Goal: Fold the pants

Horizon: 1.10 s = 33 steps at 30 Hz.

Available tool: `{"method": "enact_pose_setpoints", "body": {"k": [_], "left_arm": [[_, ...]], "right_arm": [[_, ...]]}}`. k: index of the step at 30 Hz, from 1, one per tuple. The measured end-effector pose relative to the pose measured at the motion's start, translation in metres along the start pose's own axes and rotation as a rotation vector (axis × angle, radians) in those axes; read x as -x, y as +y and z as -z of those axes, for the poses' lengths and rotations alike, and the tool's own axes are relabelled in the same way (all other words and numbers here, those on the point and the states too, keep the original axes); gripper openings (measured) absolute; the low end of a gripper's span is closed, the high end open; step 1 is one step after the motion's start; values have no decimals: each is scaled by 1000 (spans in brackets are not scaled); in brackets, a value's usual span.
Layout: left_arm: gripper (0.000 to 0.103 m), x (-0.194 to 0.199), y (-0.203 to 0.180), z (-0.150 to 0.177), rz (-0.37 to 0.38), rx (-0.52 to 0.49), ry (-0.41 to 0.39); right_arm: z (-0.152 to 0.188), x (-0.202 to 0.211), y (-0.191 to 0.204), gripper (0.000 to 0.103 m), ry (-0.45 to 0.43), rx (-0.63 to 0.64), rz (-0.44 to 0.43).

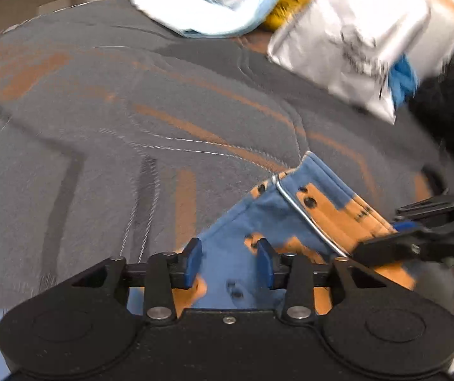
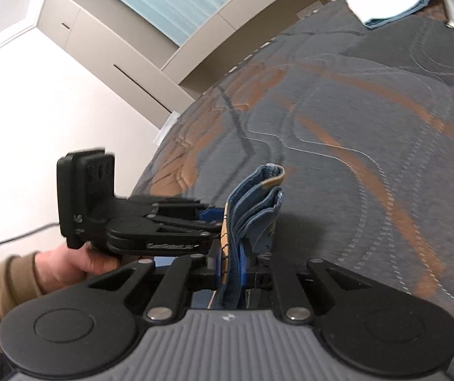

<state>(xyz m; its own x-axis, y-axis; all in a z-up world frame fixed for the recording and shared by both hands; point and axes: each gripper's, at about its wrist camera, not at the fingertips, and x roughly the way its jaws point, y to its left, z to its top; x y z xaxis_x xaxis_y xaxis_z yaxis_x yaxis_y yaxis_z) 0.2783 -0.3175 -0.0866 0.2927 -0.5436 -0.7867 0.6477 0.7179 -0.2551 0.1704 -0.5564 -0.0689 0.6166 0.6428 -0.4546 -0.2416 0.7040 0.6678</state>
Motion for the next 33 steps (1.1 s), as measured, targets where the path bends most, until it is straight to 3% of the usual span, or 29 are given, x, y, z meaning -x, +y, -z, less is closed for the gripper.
{"method": "enact_pose_setpoints", "body": {"k": [3, 6, 10, 14, 18, 23, 26, 28, 33], "left_arm": [[44, 15, 14, 21, 33, 62, 5], [43, 9, 25, 36, 5, 93, 42], [44, 25, 41, 41, 32, 173, -12], [53, 53, 64, 55, -20, 206, -46], [54, 57, 83, 66, -40, 224, -2], [59, 52, 87, 62, -7, 232, 10], [61, 49, 87, 58, 27, 259, 21], [61, 47, 87, 55, 42, 270, 31], [67, 56, 85, 51, 95, 303, 14]], "right_arm": [[-4, -6, 14, 11, -3, 7, 0], [-6, -17, 23, 11, 3, -5, 1], [-4, -38, 38, 11, 39, 2, -10], [5, -68, 58, 11, 103, 52, -6], [19, -104, 75, 11, 159, 108, 54], [33, -134, 88, 14, 205, 172, 164], [36, -126, 97, 32, 176, 186, 173], [42, -112, 108, 56, 150, 242, 210], [68, -101, 130, 60, 144, 371, 308]]}}
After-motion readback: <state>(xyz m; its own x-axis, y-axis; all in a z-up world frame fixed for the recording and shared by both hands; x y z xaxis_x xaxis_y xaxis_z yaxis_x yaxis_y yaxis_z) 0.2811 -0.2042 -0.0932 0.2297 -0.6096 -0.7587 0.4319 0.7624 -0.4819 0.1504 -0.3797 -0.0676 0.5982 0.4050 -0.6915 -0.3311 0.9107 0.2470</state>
